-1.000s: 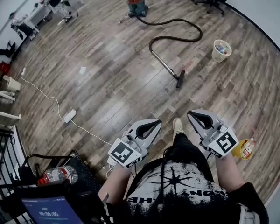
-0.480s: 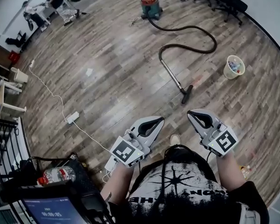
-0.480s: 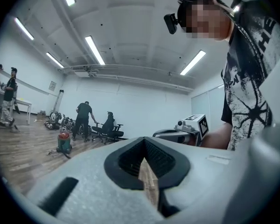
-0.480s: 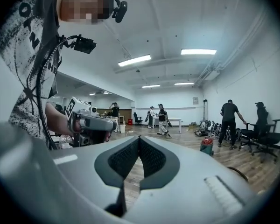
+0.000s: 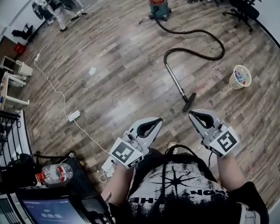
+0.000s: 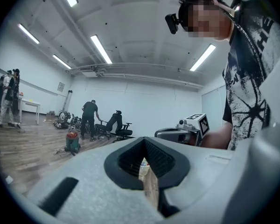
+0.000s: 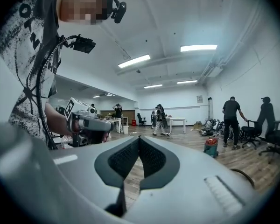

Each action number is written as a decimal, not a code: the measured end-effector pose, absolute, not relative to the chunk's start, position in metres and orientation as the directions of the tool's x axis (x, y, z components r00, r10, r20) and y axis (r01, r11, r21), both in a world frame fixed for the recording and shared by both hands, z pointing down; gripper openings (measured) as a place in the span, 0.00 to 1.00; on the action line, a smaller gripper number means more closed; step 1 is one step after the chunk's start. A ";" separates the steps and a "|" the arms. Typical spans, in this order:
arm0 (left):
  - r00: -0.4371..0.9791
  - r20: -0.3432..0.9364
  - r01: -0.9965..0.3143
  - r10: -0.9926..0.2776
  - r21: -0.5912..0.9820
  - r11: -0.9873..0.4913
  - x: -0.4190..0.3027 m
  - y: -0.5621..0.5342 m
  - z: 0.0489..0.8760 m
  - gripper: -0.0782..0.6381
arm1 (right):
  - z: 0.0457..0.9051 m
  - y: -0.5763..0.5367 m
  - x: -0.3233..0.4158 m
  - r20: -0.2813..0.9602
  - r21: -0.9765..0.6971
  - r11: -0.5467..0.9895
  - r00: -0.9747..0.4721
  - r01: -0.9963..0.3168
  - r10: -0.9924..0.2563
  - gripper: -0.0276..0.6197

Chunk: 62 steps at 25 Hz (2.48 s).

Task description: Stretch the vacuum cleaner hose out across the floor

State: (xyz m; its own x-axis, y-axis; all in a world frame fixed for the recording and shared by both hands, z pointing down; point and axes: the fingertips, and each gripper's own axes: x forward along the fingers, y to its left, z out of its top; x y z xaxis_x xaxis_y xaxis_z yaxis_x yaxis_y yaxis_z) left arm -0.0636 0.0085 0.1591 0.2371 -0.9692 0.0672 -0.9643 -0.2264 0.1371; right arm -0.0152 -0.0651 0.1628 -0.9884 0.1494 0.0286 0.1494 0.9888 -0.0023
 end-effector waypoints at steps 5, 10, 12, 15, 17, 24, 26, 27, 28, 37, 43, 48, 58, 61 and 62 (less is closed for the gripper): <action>0.216 0.073 -0.969 -0.974 0.141 -0.205 -0.084 -0.001 0.163 0.11 | 0.166 -0.071 -0.036 0.029 -0.012 0.986 -0.986 0.165 0.165 0.05; 0.236 0.080 -0.962 -0.969 0.164 -0.220 -0.116 -0.018 0.174 0.11 | 0.175 -0.087 -0.071 0.059 -0.019 0.987 -0.986 0.158 0.159 0.05; 0.244 0.079 -0.959 -0.966 0.166 -0.229 -0.136 -0.025 0.177 0.11 | 0.172 -0.095 -0.094 0.034 -0.005 0.988 -0.988 0.153 0.153 0.05; 0.256 0.071 -0.956 -0.964 0.165 -0.242 -0.175 -0.038 0.176 0.11 | 0.180 -0.108 -0.130 0.086 -0.007 0.991 -0.987 0.136 0.137 0.05; 0.261 0.070 -0.956 -0.963 0.161 -0.247 -0.207 -0.045 0.174 0.11 | 0.183 -0.115 -0.158 0.122 -0.002 0.992 -0.984 0.130 0.129 0.05; 0.306 0.048 -0.942 -0.951 0.162 -0.295 -0.301 -0.071 0.165 0.11 | 0.163 -0.143 -0.247 0.104 0.036 0.997 -0.992 0.069 0.065 0.05; 0.325 0.043 -0.936 -0.945 0.161 -0.314 -0.319 -0.078 0.166 0.11 | 0.166 -0.148 -0.262 0.133 0.026 0.998 -0.990 0.051 0.047 0.05; 0.333 0.039 -0.932 -0.942 0.162 -0.323 -0.327 -0.081 0.167 0.11 | 0.167 -0.150 -0.270 0.138 0.028 0.999 -0.990 0.044 0.040 0.05; 0.342 0.036 -0.929 -0.939 0.163 -0.332 -0.334 -0.085 0.169 0.11 | 0.167 -0.152 -0.276 0.142 0.031 0.999 -0.989 0.037 0.032 0.05; 0.415 -0.005 -0.893 -0.910 0.189 -0.409 -0.370 -0.114 0.172 0.11 | 0.165 -0.180 -0.313 0.159 0.058 0.998 -0.986 -0.039 -0.047 0.05; 0.451 0.013 -0.874 -0.892 0.207 -0.439 -0.370 -0.149 0.181 0.11 | 0.175 -0.211 -0.315 0.178 0.036 0.997 -0.982 -0.065 -0.070 0.05; 0.460 0.047 -0.870 -0.887 0.222 -0.439 -0.379 -0.196 0.188 0.11 | 0.182 -0.259 -0.332 0.173 0.001 0.999 -0.983 -0.055 -0.054 0.05; 0.420 0.050 -0.896 -0.906 0.180 -0.406 -0.407 -0.340 0.172 0.11 | 0.183 -0.395 -0.365 0.152 -0.013 1.000 -0.988 0.003 0.005 0.05; 0.411 0.062 -0.900 -0.909 0.187 -0.394 -0.409 -0.377 0.174 0.11 | 0.183 -0.431 -0.366 0.132 -0.026 1.000 -0.991 0.015 0.019 0.05; 0.408 0.065 -0.901 -0.911 0.190 -0.390 -0.410 -0.387 0.175 0.11 | 0.183 -0.442 -0.368 0.124 -0.031 0.999 -0.992 0.020 0.024 0.05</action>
State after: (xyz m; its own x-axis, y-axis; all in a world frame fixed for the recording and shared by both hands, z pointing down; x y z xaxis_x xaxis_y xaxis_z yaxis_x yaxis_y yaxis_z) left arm -0.4100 -0.3875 0.1751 0.4077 -0.9108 0.0647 -0.9010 -0.3898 0.1903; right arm -0.3679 -0.4420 0.1828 -0.9920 0.0237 0.1244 0.0199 0.9993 -0.0311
